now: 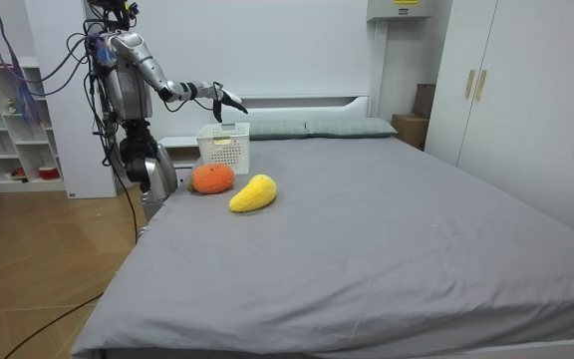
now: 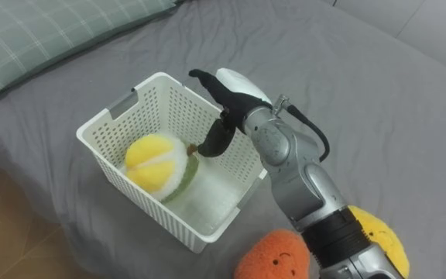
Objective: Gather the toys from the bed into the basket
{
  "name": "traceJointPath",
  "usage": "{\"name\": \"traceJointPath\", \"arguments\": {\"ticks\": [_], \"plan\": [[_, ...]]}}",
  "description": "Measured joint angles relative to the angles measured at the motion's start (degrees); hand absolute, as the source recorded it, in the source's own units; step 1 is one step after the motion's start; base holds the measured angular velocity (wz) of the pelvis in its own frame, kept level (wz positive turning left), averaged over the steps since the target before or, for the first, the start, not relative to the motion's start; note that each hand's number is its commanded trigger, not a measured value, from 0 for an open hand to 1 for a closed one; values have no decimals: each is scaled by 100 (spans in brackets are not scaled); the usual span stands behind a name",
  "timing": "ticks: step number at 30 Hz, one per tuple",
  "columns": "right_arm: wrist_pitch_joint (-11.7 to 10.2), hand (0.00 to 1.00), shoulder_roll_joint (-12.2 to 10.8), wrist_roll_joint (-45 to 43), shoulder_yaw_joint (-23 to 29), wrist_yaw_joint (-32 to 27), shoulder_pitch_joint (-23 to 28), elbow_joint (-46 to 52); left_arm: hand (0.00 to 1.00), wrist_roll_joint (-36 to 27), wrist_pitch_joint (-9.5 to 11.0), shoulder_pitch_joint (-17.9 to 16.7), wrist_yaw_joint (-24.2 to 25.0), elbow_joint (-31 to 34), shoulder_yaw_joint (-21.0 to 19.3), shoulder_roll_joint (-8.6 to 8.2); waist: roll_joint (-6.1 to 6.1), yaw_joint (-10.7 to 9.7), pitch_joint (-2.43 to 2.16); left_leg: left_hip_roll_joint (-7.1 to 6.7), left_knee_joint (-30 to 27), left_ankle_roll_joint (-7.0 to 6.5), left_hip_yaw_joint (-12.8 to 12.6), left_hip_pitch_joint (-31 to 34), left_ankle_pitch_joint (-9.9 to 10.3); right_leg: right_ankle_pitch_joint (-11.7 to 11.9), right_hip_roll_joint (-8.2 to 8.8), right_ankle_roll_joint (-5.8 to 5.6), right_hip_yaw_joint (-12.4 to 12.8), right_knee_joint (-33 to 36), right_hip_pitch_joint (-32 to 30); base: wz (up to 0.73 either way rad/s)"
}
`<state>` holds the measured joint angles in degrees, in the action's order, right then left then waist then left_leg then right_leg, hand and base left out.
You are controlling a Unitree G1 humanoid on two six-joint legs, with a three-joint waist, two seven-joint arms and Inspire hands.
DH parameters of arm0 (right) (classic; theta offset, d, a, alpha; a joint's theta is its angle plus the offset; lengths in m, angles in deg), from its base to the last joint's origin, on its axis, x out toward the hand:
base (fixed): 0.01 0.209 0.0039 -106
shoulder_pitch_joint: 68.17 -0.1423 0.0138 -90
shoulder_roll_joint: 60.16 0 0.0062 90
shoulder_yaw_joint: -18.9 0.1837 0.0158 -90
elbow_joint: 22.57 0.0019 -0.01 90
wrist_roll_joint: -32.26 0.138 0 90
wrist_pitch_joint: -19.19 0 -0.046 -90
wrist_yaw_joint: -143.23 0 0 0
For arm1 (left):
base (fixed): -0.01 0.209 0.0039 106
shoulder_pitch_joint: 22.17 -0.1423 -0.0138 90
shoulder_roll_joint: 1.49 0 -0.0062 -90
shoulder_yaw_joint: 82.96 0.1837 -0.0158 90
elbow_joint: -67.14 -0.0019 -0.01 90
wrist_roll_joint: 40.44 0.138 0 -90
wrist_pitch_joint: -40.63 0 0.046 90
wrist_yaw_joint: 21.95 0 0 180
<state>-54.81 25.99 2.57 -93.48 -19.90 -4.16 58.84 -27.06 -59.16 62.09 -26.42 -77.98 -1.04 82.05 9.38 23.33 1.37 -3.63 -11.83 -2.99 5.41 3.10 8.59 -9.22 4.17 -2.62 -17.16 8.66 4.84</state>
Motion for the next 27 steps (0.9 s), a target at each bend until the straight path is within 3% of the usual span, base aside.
{"name": "traceJointPath", "arguments": {"ticks": [19,23,27], "plan": [[-114,0,25,462,33,-392,0,-75,0,-19,-13,-23,-135,3,42,-15,-50,-182,31,5,-2,0,-21,-99,0,0,-2,0,75,-6,54,0],[-168,0,58,725,143,-573,3,-276,0,-13,-17,-55,-284,7,33,-35,-79,-258,37,4,11,-1,-40,-158,0,0,2,0,78,-5,104,0],[-230,0,129,955,564,-771,8,-594,0,-7,-21,-59,-285,110,-91,-113,-109,-313,27,8,7,-4,-84,-171,-1,0,3,0,115,1,113,-4]]}}
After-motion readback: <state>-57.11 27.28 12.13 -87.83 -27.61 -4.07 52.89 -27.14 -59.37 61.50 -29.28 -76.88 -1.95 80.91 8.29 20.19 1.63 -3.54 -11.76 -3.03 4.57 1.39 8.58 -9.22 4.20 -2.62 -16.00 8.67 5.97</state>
